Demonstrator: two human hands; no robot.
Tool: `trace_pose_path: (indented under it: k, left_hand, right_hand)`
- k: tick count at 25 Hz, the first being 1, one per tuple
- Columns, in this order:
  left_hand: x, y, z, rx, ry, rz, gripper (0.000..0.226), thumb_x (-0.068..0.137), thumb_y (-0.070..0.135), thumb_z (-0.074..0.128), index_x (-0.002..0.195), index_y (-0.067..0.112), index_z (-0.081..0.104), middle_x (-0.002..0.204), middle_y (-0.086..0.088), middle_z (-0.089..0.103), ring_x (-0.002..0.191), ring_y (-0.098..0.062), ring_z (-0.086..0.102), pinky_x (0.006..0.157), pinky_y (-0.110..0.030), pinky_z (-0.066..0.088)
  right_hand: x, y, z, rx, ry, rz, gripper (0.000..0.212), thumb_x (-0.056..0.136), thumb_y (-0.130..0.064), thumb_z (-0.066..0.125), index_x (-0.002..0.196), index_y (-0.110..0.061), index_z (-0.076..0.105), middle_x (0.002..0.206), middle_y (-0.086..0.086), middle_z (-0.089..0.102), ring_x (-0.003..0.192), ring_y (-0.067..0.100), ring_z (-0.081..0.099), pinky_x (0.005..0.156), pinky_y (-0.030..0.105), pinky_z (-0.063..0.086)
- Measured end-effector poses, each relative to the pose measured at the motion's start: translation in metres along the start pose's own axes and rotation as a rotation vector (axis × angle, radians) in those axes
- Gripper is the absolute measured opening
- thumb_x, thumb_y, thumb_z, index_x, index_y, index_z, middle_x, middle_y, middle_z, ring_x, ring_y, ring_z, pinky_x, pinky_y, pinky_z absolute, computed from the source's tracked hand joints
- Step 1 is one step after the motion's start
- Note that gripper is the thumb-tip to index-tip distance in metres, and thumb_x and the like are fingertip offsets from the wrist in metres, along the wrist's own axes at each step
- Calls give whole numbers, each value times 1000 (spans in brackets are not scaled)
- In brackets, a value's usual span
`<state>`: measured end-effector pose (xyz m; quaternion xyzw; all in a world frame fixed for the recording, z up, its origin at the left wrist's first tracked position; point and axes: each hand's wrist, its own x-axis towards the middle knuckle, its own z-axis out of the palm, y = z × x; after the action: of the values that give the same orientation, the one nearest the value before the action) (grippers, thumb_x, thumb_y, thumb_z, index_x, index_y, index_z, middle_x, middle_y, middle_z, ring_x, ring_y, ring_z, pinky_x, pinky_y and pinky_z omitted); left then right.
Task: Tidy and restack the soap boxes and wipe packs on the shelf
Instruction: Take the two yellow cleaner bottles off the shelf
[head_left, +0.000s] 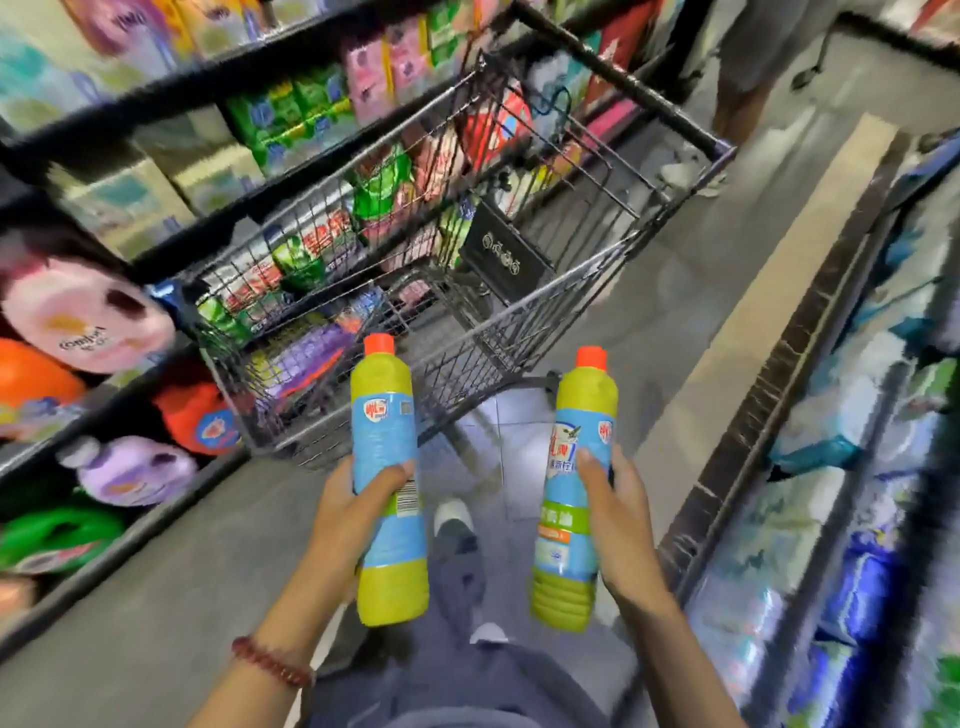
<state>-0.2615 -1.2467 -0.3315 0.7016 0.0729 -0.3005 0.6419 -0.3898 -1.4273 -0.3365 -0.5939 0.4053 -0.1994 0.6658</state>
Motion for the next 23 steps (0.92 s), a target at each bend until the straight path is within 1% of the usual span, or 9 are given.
trace_pose_path:
  k: [2, 4, 8, 11, 13, 17, 20, 21, 23]
  left_hand:
    - [30, 12, 4, -49, 71, 11, 18, 85, 9, 66, 101, 4, 59, 86, -19, 63, 70, -29, 59, 65, -37, 50]
    - [60, 26, 5, -84, 136, 16, 27, 82, 11, 70, 105, 2, 59, 88, -19, 63, 73, -29, 58, 69, -39, 48]
    - [112, 58, 1, -133, 283, 4, 14, 82, 11, 70, 94, 10, 62, 78, -9, 65, 59, -14, 63, 54, -24, 50]
    - [154, 80, -3, -138, 362, -38, 50, 56, 39, 75, 96, 12, 62, 82, -10, 67, 67, -21, 63, 67, -34, 51]
    - [183, 87, -5, -142, 421, -62, 54, 53, 41, 72, 98, 13, 62, 85, -10, 67, 70, -23, 62, 71, -38, 51]
    - [246, 73, -11, -136, 521, -151, 56, 53, 38, 74, 100, 10, 61, 86, -9, 68, 71, -21, 63, 69, -35, 52]
    - [299, 38, -20, -130, 571, -195, 30, 65, 14, 83, 86, 18, 61, 73, 3, 69, 57, -4, 64, 52, -18, 49]
    - [316, 22, -24, -111, 591, -227, 29, 66, 8, 83, 80, 21, 60, 67, 7, 68, 52, -1, 62, 48, -15, 47]
    - [345, -8, -30, -42, 602, -332, 29, 61, 15, 85, 73, 22, 60, 65, 5, 67, 55, -8, 62, 52, -19, 47]
  right_hand:
    - [48, -14, 20, -28, -85, 21, 9, 93, -20, 53, 97, -21, 61, 80, -4, 69, 69, 11, 64, 59, 26, 52]
    - [95, -30, 47, -54, -172, 30, 11, 93, -17, 53, 98, -21, 62, 82, -5, 70, 69, 9, 65, 58, 22, 51]
    - [173, -58, 111, -106, -353, 52, 15, 92, -14, 54, 105, -15, 60, 97, 8, 67, 82, 17, 63, 71, 32, 51]
    - [229, -69, 161, -180, -466, 75, 20, 92, -20, 55, 110, -13, 58, 104, 13, 65, 92, 25, 62, 82, 39, 51]
    - [260, -69, 194, -231, -541, 96, 19, 91, -23, 56, 107, -13, 58, 100, 11, 66, 85, 20, 63, 78, 36, 52]
    - [315, -37, 252, -290, -676, 179, 4, 91, -23, 58, 92, -19, 57, 88, 4, 65, 72, 11, 63, 59, 22, 52]
    - [353, 15, 290, -445, -754, 191, 8, 90, -26, 60, 94, -21, 55, 93, 4, 66, 79, 15, 64, 68, 27, 53]
    - [363, 35, 300, -508, -788, 188, 14, 89, -26, 61, 98, -18, 55, 96, 6, 66, 81, 17, 64, 71, 30, 52]
    - [377, 74, 312, -614, -834, 200, 24, 87, -27, 63, 104, -12, 56, 96, 7, 66, 80, 17, 64, 69, 30, 51]
